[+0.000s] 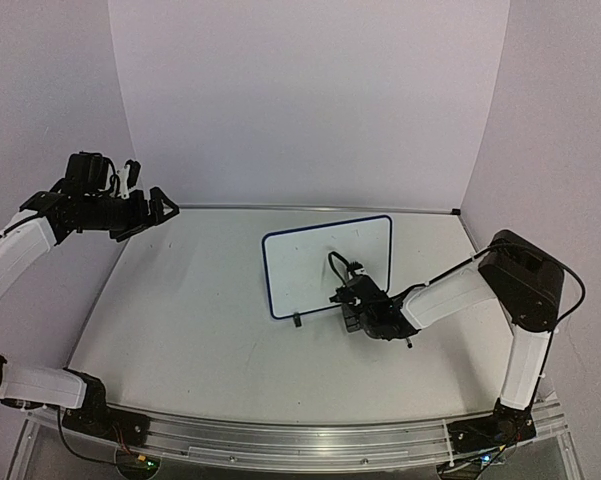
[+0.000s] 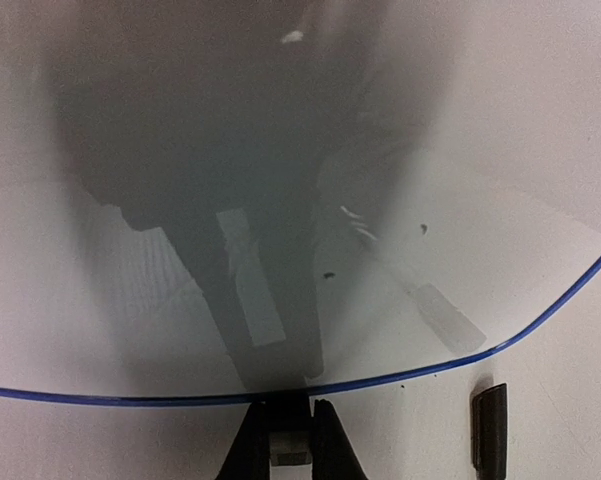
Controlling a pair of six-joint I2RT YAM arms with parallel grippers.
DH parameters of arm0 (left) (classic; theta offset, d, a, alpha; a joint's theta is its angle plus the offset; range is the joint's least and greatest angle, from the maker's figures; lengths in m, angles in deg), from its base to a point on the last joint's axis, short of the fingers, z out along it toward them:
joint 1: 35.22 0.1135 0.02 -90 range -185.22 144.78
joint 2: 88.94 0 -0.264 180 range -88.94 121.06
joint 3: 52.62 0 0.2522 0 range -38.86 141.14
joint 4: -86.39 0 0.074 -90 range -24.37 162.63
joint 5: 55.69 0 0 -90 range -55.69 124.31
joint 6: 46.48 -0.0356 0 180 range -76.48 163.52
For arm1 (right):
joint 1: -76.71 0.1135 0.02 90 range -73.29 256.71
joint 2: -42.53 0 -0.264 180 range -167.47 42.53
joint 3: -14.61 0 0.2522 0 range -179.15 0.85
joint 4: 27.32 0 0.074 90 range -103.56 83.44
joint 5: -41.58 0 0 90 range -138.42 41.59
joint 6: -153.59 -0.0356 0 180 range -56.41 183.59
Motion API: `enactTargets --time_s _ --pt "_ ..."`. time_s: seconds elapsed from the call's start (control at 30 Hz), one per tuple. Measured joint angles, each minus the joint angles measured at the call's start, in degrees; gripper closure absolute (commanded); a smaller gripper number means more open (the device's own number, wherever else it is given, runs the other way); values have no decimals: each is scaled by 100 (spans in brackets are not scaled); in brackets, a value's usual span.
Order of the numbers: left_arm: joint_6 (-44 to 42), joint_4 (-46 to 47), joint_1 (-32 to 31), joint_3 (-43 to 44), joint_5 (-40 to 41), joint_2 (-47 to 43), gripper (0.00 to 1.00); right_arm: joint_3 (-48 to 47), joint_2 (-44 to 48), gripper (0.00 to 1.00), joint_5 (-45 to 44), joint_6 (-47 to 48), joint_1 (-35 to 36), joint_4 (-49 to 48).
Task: Write a sentence on the whiteboard
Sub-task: Move the whiteboard to the center of the board.
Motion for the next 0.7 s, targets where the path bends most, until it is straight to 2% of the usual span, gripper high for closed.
enactTargets --time_s 0.1,0.33,0.5,0.7 --pt "-5 1 0 0 2 0 1 -1 0 53 -54 4 -33 74" --pt "-122 -79 0 41 2 -11 1 438 500 37 407 249 -87 -86" --pt "-383 -533 0 424 -9 48 2 827 1567 37 988 403 -86 105" --pt "-1032 -1215 0 1435 -11 547 3 813 2684 43 1684 441 -329 1291"
